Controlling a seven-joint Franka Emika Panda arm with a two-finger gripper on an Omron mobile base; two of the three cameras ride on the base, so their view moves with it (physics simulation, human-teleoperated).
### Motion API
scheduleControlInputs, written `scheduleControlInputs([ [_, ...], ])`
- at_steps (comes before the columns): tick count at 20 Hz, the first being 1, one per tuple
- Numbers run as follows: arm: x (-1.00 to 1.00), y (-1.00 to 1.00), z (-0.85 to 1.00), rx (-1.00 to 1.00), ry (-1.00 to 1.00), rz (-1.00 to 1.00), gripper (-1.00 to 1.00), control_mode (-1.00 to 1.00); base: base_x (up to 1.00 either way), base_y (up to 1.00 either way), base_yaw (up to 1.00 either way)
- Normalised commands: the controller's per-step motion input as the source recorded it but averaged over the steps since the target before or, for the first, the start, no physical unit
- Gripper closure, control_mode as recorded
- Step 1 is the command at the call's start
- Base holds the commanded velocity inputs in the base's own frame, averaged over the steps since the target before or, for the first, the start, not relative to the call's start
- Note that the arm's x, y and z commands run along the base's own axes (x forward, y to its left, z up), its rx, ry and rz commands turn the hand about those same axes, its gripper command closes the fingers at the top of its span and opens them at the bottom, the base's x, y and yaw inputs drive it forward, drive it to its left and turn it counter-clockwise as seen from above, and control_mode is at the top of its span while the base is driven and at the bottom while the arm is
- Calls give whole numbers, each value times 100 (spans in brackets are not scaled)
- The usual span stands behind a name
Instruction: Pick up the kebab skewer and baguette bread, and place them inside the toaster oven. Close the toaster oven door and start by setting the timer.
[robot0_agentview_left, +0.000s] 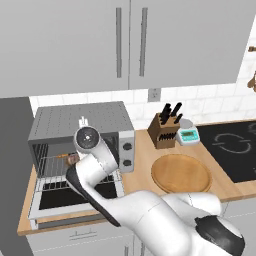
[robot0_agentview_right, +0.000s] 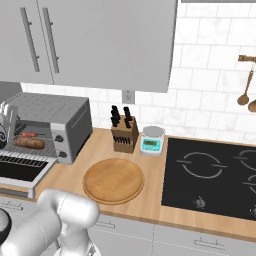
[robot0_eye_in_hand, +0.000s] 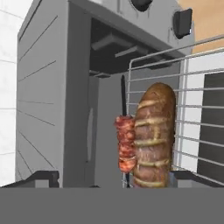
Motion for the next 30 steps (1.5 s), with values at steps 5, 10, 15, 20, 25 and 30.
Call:
scheduleControlInputs([
  [5,-100,-2,-1,-13,6,17,-100,-100,0,0,0],
  [10,-88,3,-1,-27,11,25,-100,-100,0,0,0],
  [15,-37,18,-1,-32,5,15,-100,-100,0,0,0],
  [20,-12,22,-6,-33,0,13,-100,-100,0,0,0],
  [25,-9,0,-24,-30,-1,21,-100,-100,0,0,0],
  [30,-1,-8,-16,-27,0,20,-100,-100,0,0,0],
])
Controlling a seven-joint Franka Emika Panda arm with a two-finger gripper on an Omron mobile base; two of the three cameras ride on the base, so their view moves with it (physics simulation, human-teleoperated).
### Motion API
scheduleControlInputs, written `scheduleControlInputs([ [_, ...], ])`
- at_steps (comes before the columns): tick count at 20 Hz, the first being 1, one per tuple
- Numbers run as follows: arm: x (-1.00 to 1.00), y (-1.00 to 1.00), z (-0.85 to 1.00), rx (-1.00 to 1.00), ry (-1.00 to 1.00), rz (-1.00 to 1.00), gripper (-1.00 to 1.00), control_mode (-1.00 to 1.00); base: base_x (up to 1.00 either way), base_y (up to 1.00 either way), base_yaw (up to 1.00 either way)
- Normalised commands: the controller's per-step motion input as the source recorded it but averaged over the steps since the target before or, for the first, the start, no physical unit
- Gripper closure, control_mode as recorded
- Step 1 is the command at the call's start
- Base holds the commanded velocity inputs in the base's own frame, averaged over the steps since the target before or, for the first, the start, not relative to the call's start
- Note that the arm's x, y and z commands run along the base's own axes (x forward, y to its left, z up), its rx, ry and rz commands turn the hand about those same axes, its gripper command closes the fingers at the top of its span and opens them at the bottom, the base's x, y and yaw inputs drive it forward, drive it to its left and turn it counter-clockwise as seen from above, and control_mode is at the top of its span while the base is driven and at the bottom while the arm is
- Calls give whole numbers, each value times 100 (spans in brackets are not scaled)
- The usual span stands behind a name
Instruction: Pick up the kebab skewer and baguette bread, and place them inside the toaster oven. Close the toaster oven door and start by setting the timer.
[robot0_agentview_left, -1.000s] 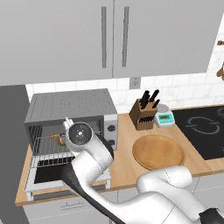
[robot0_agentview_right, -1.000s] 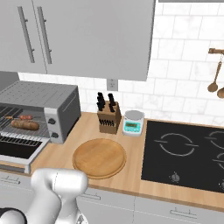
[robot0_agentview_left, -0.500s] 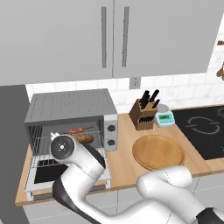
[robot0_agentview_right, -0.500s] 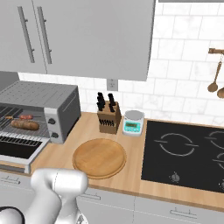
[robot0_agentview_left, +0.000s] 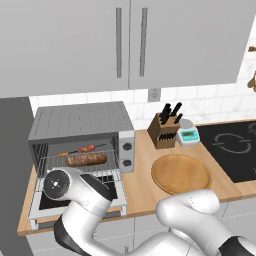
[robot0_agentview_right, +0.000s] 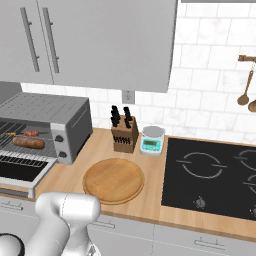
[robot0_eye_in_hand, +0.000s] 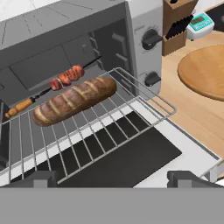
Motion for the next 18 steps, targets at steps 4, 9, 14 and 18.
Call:
scheduleControlInputs([
  [4,2,-21,-26,-20,1,25,-100,-100,0,0,0],
  [9,5,-15,-26,-15,0,27,-100,-100,0,0,0],
  [14,0,2,-27,-16,-2,16,-100,-100,0,0,0],
  [18,0,0,-6,-5,0,4,-100,-100,0,0,0],
])
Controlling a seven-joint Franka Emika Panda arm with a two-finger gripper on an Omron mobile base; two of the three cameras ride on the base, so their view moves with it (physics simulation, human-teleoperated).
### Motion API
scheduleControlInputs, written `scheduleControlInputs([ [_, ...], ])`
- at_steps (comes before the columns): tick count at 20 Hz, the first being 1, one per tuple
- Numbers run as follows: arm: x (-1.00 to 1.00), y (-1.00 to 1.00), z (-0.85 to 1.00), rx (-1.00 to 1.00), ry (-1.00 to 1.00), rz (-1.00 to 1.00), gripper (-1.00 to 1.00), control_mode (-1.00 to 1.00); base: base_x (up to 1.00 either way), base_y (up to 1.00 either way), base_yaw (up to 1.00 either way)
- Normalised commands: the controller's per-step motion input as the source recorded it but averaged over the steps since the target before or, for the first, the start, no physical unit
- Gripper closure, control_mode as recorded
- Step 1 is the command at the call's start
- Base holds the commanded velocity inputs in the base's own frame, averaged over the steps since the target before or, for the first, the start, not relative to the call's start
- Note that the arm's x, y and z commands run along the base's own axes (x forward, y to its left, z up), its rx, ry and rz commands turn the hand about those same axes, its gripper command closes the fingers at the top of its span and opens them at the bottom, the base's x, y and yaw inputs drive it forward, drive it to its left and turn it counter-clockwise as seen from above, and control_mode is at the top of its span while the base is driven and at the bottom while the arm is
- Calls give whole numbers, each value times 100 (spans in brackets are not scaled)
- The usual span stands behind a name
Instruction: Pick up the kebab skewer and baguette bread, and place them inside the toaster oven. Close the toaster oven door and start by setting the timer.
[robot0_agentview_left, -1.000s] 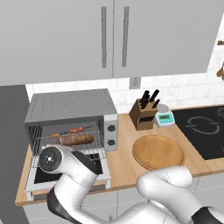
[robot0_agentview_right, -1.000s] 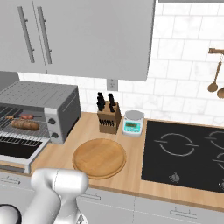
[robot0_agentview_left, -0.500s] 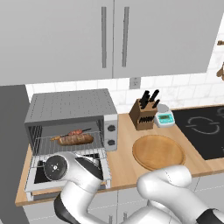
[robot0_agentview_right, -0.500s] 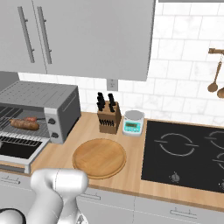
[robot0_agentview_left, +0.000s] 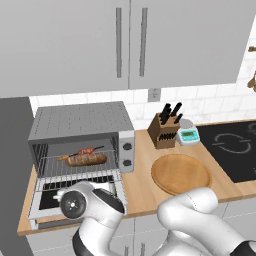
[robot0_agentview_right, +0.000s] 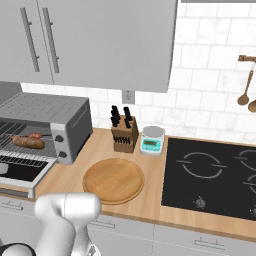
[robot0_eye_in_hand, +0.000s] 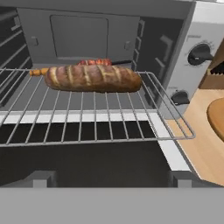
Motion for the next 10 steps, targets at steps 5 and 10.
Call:
scheduleControlInputs([
  [5,11,2,-1,0,0,0,-100,-100,0,0,0],
  [10,14,0,-5,0,0,0,-100,-100,0,0,0],
])
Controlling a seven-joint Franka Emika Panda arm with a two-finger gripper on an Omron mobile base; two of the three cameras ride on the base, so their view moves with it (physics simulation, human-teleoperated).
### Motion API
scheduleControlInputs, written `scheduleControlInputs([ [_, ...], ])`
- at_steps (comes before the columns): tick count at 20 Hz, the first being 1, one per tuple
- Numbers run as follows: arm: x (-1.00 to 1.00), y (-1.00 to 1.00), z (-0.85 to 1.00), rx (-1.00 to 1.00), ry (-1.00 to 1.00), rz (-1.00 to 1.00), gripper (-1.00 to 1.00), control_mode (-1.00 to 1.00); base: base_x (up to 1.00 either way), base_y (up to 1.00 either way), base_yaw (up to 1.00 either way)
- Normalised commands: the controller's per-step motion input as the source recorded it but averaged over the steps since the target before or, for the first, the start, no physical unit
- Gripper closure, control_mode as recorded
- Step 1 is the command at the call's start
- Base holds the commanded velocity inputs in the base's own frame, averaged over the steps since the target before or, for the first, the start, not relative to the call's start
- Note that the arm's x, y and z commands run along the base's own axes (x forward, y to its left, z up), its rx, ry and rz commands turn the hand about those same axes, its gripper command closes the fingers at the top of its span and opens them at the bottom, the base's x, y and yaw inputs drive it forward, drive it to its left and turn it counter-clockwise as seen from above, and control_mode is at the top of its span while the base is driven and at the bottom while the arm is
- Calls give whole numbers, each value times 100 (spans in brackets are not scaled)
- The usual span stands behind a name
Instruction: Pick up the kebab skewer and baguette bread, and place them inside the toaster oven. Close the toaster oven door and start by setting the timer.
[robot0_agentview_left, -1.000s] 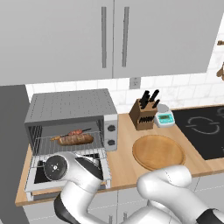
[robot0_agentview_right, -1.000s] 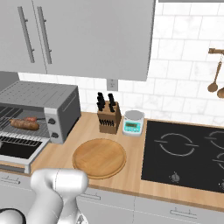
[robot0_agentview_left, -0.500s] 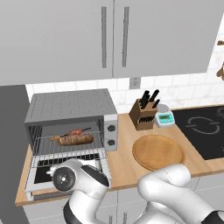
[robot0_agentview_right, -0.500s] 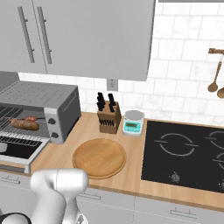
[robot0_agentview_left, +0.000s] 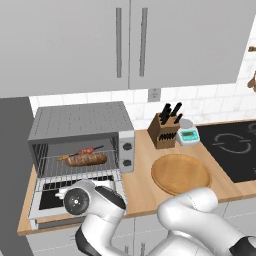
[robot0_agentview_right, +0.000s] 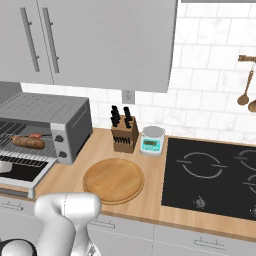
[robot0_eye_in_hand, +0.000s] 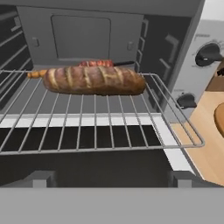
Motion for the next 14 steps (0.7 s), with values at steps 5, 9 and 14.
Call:
scheduleControlInputs([
  [5,0,13,-16,-1,0,0,-100,-100,0,0,0],
  [9,0,10,-3,0,-2,0,-100,-100,0,0,0],
  [14,1,9,-1,1,-12,9,-100,-100,0,0,0],
])
